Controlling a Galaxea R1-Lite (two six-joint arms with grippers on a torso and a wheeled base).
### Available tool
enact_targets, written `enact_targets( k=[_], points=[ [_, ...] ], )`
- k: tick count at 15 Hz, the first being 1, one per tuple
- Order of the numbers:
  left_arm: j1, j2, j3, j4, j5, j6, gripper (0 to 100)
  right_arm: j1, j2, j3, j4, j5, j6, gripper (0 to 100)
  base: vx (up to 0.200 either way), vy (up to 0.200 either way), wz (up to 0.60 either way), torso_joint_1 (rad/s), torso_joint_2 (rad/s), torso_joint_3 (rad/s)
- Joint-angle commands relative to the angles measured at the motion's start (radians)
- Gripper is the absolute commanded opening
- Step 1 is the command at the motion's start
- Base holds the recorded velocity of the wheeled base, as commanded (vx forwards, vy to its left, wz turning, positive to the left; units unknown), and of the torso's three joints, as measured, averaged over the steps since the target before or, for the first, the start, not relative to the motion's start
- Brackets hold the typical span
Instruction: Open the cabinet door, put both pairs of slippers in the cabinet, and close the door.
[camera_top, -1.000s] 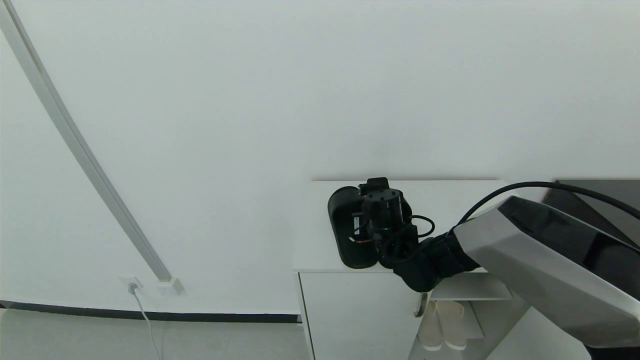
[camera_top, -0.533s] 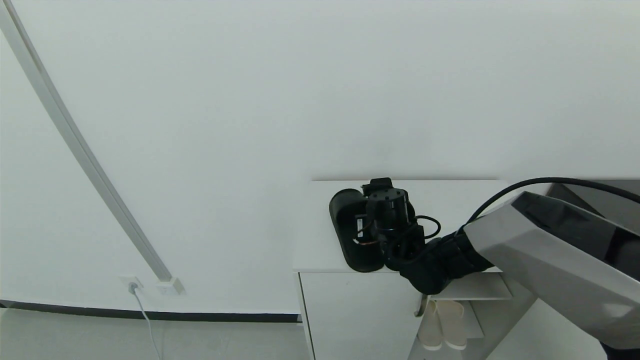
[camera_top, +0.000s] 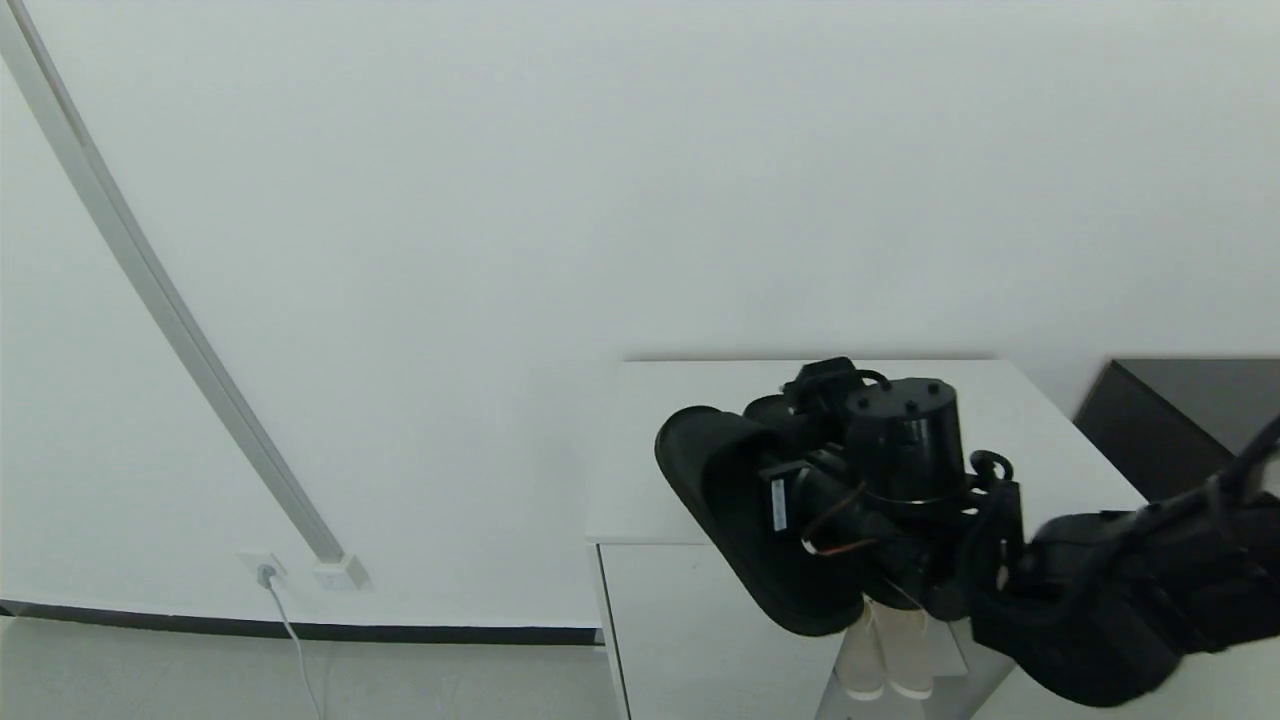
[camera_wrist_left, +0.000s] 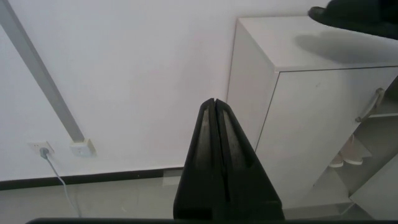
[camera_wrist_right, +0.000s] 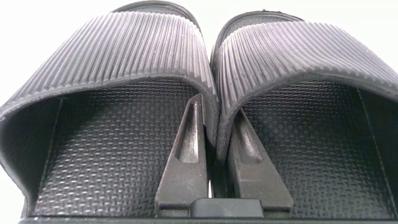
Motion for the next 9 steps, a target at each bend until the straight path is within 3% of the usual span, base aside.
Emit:
enact_targets(
  k=[1,3,9],
  points=[
    [0.0,0.001,0.0,0.0,0.003,0.001,0,0.052,-0.199,0.143,0.0,0.008,0.004,0,0.0,0.0,0.0,0.0,0.0,0.0],
    [0.0,0.001,0.0,0.0,0.013,0.0,0,0.088,-0.285,0.206,0.003,0.008,0.016,0,0.0,0.0,0.0,0.0,0.0,0.0],
    [0.0,0.001,0.0,0.0,0.017,-0.005,0,0.126,-0.334,0.213,0.067,0.001,0.016,0,0.0,0.0,0.0,0.0,0.0,0.0]
  ],
)
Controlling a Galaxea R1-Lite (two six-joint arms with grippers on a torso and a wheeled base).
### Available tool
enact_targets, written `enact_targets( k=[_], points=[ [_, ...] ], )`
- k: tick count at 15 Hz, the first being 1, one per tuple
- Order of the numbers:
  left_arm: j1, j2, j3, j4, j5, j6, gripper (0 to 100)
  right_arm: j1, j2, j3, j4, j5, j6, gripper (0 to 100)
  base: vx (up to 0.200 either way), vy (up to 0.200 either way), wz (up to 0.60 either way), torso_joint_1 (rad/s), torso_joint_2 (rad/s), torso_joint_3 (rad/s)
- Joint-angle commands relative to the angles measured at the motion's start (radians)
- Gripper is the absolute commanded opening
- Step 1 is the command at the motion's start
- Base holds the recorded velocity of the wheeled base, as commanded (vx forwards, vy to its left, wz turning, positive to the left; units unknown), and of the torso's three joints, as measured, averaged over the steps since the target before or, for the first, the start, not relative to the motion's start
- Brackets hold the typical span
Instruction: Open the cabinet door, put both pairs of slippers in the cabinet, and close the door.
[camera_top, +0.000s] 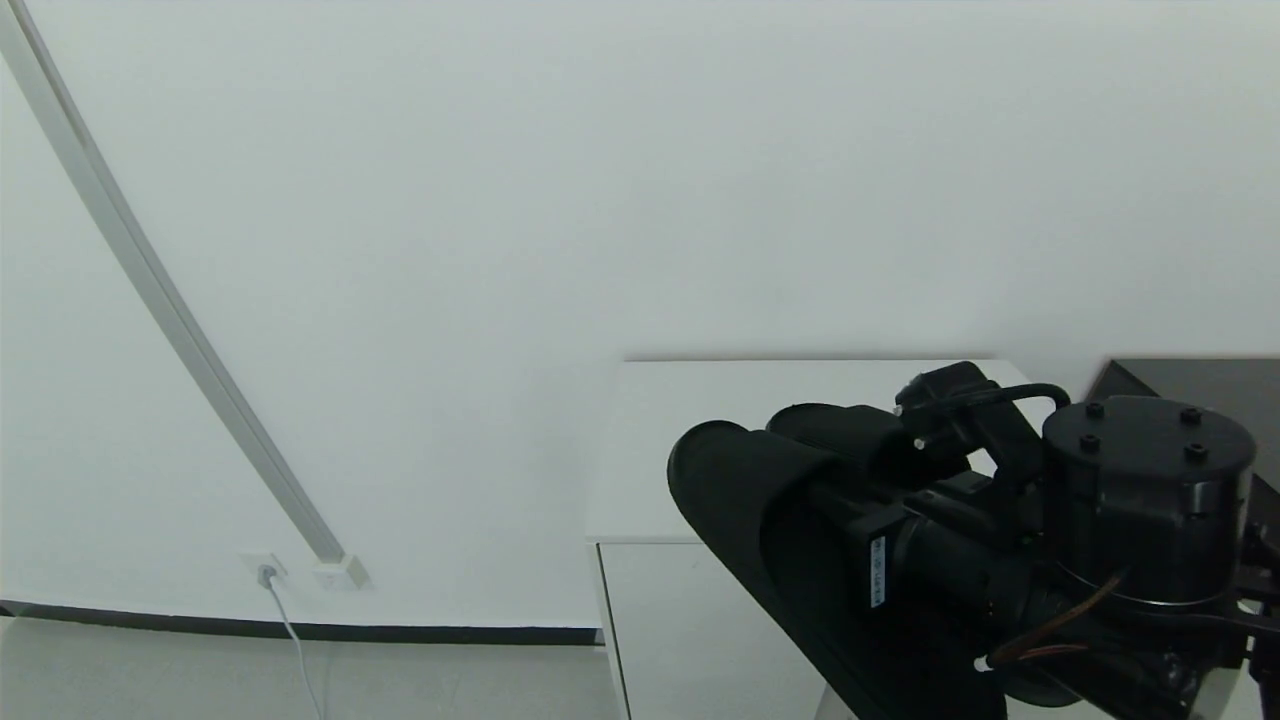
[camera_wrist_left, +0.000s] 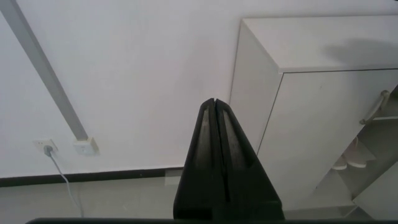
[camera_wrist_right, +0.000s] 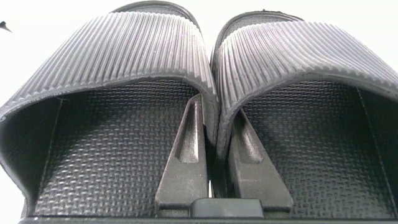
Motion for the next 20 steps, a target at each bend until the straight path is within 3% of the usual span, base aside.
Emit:
enact_targets(
  k=[1,4,14,20],
  points=[
    [0.0,0.001,0.0,0.0,0.0,0.0,0,0.01,-0.008,0.001,-0.002,-0.001,-0.001,0,0.0,0.0,0.0,0.0,0.0,0.0],
    [0.0,0.001,0.0,0.0,0.0,-0.007,0,0.01,0.006,0.004,-0.002,-0.001,0.003,0,0.0,0.0,0.0,0.0,0.0,0.0],
    [0.0,0.001,0.0,0.0,-0.001,-0.011,0,0.013,0.022,0.009,-0.005,-0.004,0.001,0,-0.2,0.0,0.0,0.0,0.0,0.001],
    [0.0,0.001,0.0,-0.002,-0.001,-0.011,0,0.015,0.025,0.036,-0.006,-0.012,-0.002,0,0.0,0.0,0.0,0.0,0.0,0.0]
  ],
)
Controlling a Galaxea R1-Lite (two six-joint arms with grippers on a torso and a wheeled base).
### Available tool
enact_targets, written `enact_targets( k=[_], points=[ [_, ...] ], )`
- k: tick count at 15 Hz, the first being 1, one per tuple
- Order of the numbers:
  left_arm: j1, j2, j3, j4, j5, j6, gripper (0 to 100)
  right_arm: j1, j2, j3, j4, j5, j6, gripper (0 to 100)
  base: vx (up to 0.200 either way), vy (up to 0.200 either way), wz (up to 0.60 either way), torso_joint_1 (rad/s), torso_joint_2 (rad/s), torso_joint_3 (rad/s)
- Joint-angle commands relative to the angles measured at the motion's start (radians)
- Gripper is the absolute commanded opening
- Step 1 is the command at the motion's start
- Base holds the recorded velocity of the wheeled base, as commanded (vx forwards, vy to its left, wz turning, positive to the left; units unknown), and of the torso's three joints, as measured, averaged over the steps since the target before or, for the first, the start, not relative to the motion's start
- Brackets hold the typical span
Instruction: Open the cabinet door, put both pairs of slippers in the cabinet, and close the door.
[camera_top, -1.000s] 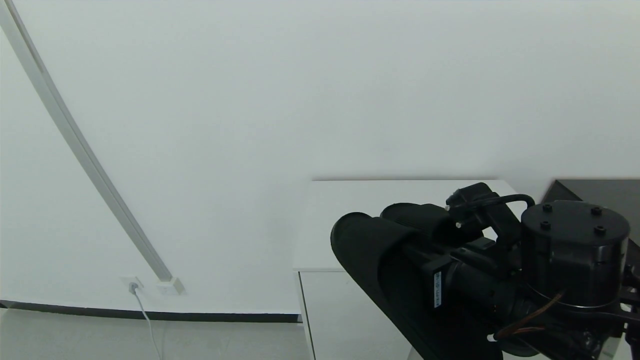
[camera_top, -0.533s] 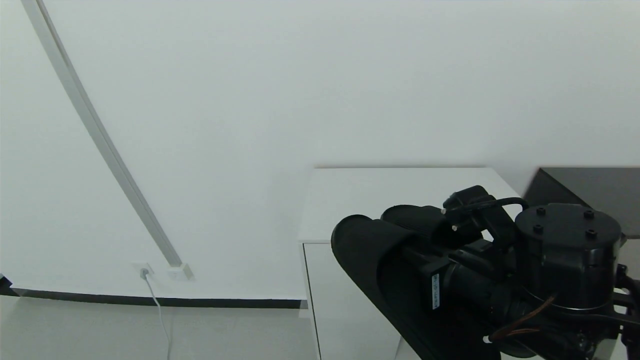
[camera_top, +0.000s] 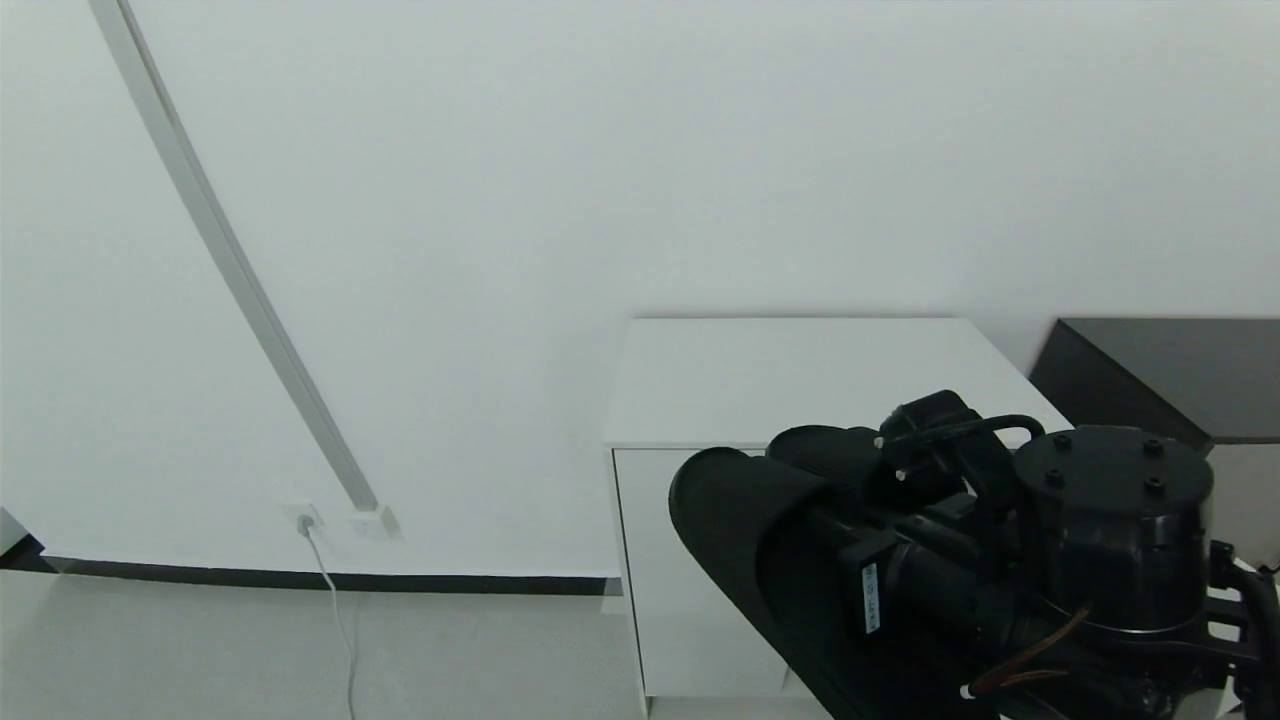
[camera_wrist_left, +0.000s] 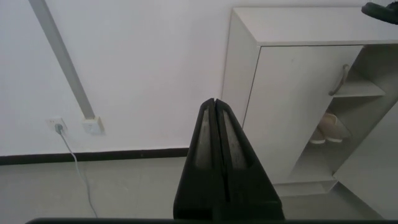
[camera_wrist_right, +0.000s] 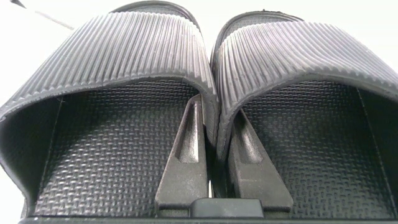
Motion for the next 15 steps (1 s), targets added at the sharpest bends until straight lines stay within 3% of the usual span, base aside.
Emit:
enact_targets(
  k=[1,11,15],
  points=[
    [0.0,0.001,-0.001,0.0,0.0,-0.001,0,0.002,0.002,0.006,-0.001,-0.001,-0.001,0,0.0,0.0,0.0,0.0,0.0,0.0],
    [0.0,0.001,-0.001,0.0,0.0,0.0,0,0.004,0.007,0.006,-0.001,-0.001,-0.001,0,0.0,0.0,0.0,0.0,0.0,0.0],
    [0.0,0.001,-0.001,0.0,0.0,0.0,0,0.005,0.005,0.006,-0.001,-0.001,-0.001,0,0.0,-0.2,0.0,-0.001,0.0,0.002]
  ],
)
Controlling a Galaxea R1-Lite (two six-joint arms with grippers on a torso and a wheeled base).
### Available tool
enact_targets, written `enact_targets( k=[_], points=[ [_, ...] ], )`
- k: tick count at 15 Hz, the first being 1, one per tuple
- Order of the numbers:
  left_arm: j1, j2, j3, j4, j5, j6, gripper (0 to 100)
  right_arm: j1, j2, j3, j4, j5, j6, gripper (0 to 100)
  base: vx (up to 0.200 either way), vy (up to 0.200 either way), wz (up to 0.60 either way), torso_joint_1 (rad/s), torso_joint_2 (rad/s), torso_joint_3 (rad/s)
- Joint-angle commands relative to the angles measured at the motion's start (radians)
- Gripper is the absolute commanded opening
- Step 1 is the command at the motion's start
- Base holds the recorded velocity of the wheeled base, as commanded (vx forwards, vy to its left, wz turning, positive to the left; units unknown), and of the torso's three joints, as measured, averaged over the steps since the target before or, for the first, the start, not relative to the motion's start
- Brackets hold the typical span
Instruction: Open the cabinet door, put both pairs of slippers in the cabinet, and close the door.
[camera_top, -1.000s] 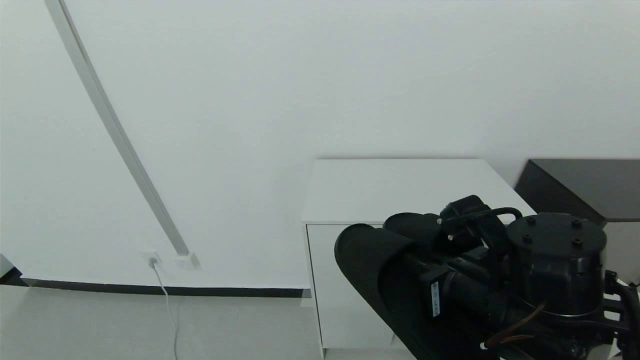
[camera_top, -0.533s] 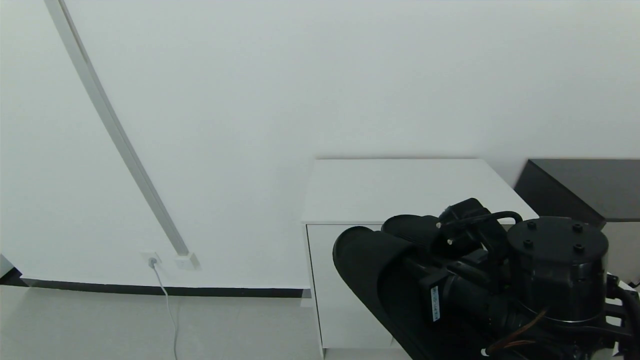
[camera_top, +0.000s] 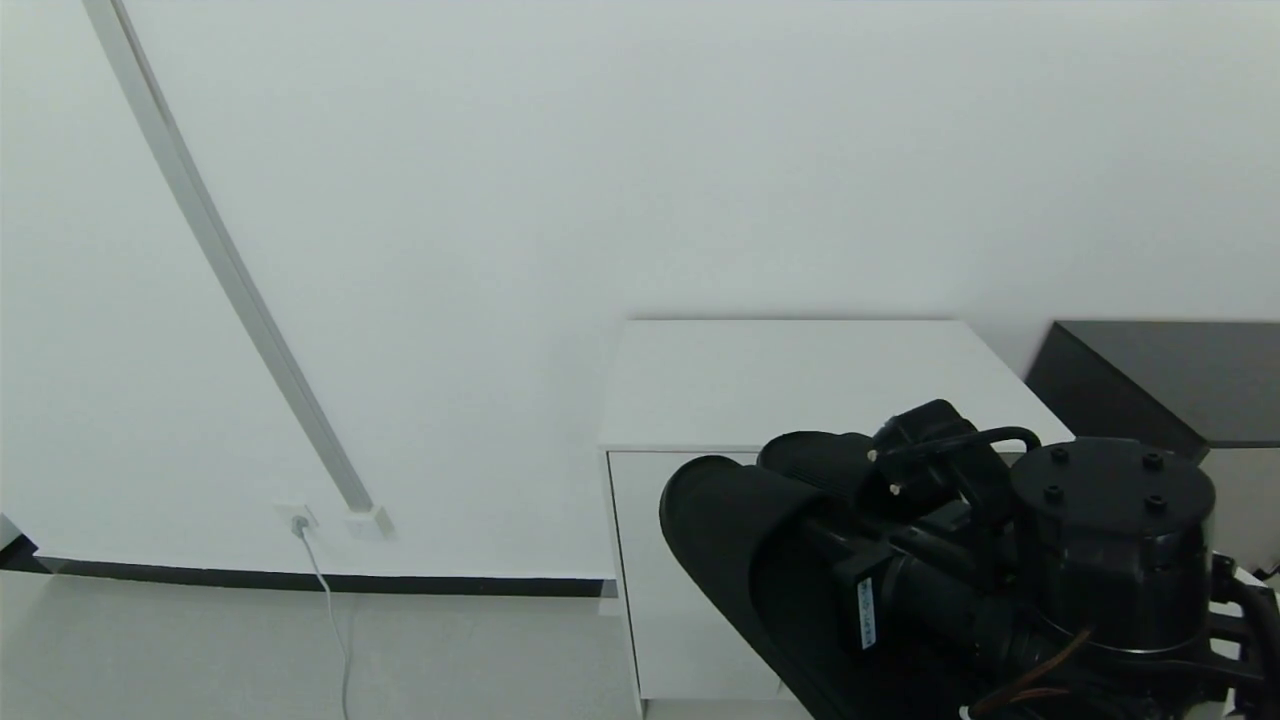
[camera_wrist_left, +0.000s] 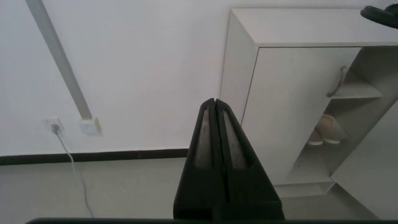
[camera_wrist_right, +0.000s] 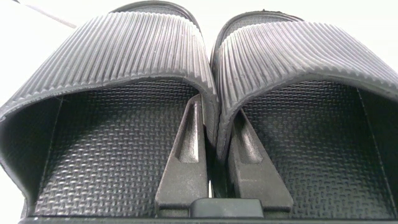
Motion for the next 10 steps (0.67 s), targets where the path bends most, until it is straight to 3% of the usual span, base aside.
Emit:
enact_targets(
  k=[1,10],
  points=[
    [0.002,0.001,0.0,0.0,-0.001,0.0,0,0.0,-0.003,0.002,0.0,-0.001,0.0,0,0.0,-0.2,0.0,0.002,0.0,-0.002],
    [0.002,0.001,0.0,0.0,-0.001,0.0,0,-0.005,-0.006,0.032,0.0,-0.001,0.003,0,0.0,-0.2,0.0,0.001,0.0,0.004]
  ],
)
